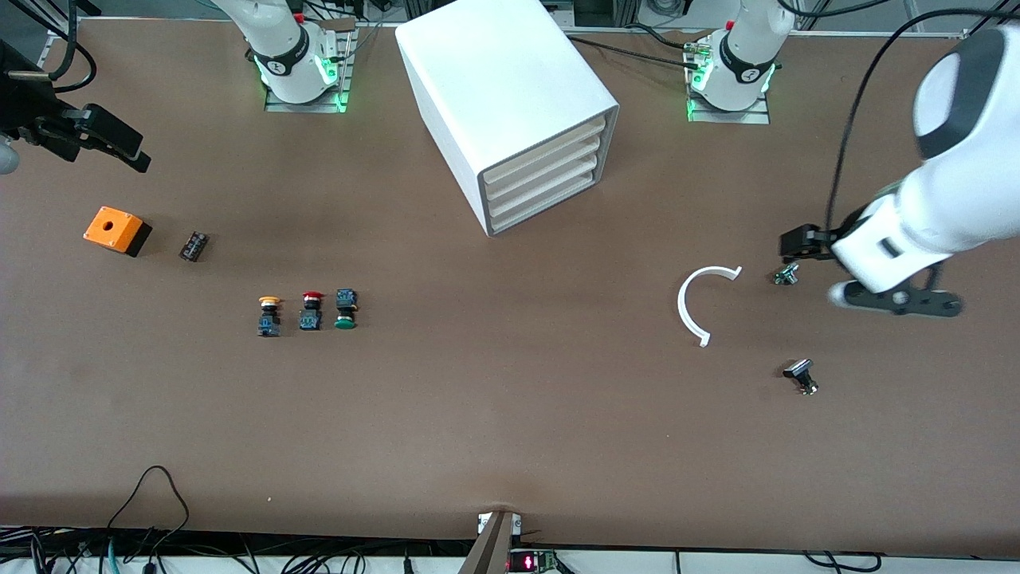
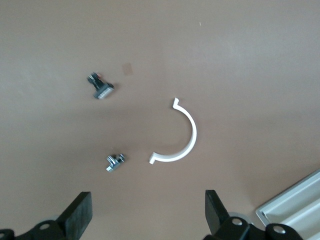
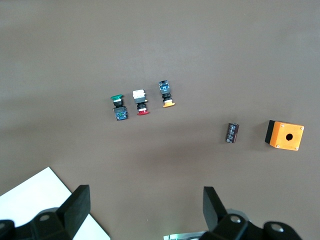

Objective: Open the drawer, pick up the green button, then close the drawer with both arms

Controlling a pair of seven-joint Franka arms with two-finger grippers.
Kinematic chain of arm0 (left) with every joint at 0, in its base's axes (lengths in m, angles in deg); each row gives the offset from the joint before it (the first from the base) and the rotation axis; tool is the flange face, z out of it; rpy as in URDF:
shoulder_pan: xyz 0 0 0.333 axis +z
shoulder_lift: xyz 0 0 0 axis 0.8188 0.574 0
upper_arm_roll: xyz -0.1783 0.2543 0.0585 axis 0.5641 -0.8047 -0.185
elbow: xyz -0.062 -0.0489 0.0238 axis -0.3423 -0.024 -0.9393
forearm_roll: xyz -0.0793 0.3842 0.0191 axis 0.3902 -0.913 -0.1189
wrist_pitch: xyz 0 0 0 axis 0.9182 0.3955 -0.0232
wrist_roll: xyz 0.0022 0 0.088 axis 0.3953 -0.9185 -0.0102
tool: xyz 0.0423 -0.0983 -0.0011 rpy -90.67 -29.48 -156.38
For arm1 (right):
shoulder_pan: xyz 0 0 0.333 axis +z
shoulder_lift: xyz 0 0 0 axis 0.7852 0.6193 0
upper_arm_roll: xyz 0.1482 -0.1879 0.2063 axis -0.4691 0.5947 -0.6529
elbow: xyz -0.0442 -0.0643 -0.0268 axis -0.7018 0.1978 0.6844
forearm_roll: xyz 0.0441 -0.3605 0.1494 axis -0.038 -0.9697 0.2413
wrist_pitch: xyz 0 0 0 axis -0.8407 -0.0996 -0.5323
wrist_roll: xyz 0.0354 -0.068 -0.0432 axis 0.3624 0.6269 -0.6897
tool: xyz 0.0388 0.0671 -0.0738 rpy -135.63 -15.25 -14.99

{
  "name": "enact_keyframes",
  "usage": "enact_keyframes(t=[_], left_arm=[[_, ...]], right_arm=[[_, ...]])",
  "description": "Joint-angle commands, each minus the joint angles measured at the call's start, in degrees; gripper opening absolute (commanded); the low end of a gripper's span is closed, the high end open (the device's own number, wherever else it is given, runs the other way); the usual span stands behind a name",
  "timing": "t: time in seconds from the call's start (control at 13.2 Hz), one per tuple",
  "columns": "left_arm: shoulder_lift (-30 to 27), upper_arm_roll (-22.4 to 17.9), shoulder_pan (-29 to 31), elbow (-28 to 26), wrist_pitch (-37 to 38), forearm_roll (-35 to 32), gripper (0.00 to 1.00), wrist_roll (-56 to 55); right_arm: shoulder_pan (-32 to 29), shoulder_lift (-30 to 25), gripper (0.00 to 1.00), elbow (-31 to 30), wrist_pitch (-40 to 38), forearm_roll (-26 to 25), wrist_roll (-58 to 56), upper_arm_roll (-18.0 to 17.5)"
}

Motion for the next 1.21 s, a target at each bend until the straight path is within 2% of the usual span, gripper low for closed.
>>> enact_keyframes(t=[0.0,0.23,1.14], left_arm=[[-11.57,-4.72,-2.88,-14.86,-8.99,0.86,0.99,4.58],[-14.41,-5.42,-2.53,-17.79,-8.15,0.77,0.99,4.24],[-13.45,-5.51,-1.83,-16.65,-7.17,0.68,0.99,4.23]], right_arm=[[-0.58,-0.12,1.00,0.60,0.41,-0.25,-0.69,-0.57],[-0.75,-0.12,1.00,0.69,0.23,-0.34,-0.87,-0.48],[-0.84,-0.03,1.00,0.69,0.32,-0.16,-1.05,-0.48]])
